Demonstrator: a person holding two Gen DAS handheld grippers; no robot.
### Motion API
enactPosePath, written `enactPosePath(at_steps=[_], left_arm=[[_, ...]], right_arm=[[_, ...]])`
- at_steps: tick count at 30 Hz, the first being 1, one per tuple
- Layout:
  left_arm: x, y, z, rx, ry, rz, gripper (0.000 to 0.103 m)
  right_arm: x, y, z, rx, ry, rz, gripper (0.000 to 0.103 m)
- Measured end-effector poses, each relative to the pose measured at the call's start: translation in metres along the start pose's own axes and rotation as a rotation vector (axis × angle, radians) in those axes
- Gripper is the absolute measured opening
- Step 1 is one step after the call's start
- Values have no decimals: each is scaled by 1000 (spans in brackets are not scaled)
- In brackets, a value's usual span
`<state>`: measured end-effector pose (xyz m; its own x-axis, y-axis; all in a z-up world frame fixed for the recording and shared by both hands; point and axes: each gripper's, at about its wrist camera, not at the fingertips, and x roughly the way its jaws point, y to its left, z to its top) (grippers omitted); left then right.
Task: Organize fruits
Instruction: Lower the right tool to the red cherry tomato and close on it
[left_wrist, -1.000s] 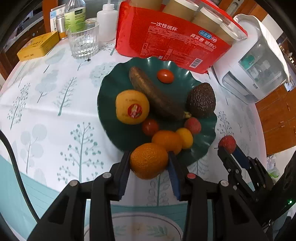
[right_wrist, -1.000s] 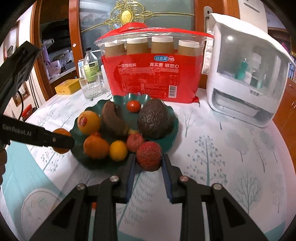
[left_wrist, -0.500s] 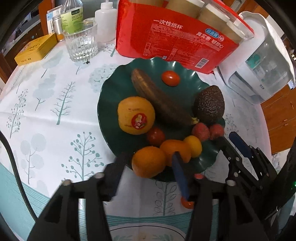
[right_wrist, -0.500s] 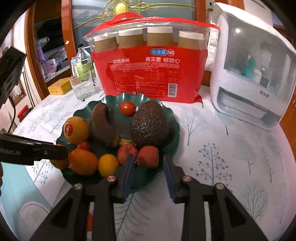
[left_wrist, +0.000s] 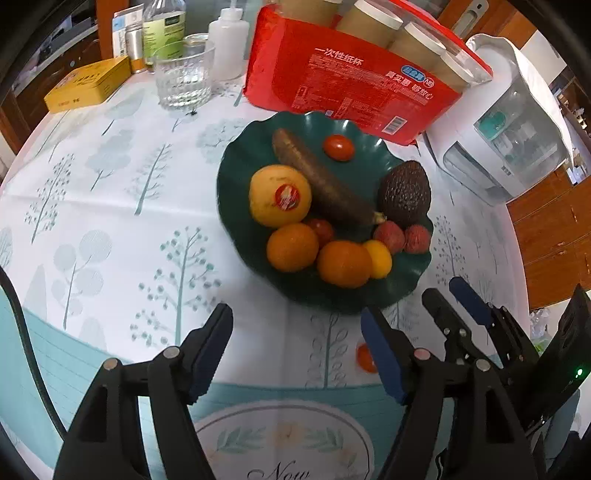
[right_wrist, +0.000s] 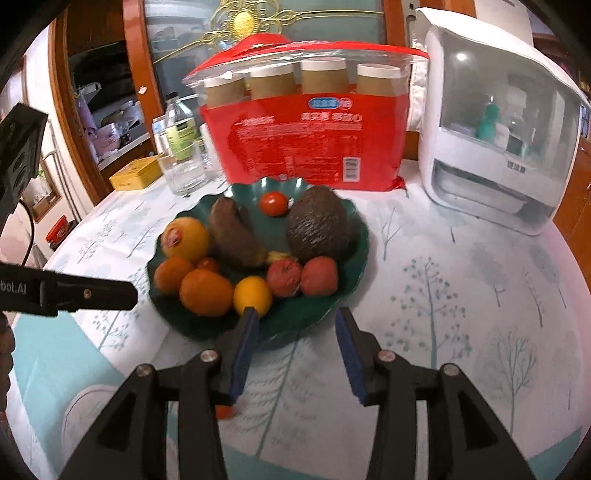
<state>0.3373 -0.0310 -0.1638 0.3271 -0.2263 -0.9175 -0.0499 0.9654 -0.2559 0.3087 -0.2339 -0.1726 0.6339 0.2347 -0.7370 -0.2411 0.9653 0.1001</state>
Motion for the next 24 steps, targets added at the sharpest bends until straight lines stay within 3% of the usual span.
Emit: enactPosePath(at_steps=[9, 24], left_arm=[[-15, 18, -18, 1, 10, 13, 79], [-16, 41, -34, 22, 51, 3, 80]], right_arm=[[-10, 25, -24, -6, 30, 33, 44], [3, 55, -45, -3, 92, 21, 44]])
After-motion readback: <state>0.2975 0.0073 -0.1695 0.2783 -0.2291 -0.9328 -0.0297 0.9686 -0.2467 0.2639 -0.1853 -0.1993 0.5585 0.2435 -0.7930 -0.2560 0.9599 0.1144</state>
